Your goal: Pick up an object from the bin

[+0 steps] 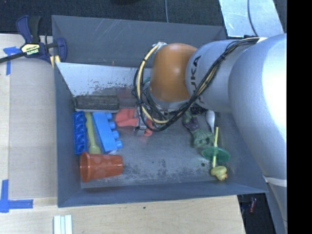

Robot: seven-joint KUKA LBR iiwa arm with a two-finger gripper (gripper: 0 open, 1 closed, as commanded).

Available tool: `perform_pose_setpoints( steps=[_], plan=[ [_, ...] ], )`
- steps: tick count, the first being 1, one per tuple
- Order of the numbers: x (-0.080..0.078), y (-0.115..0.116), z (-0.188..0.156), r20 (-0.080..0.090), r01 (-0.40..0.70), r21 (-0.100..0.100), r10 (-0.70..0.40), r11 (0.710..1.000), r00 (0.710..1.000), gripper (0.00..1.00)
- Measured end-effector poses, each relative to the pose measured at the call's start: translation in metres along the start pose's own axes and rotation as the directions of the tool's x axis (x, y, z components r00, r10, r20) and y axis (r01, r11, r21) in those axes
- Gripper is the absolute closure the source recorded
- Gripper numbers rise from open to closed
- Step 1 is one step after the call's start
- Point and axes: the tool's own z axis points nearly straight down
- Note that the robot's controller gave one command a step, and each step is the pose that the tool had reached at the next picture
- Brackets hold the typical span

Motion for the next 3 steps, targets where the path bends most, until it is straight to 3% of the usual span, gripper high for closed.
perform_pose_setpoints(
  steps=[1,2,3],
  plan=[
    [0.000,0.000,0.000,0.000,0.000,0.000,0.000,1.000,1.000,1.00],
    [0.007,-0.006,-0.050,-0.009,-0.003,0.002,0.003,1.000,1.000,1.00],
    [0.016,-0.019,-0.126,-0.006,-0.020,0.001,0.020,1.000,1.000,1.00]
  ],
)
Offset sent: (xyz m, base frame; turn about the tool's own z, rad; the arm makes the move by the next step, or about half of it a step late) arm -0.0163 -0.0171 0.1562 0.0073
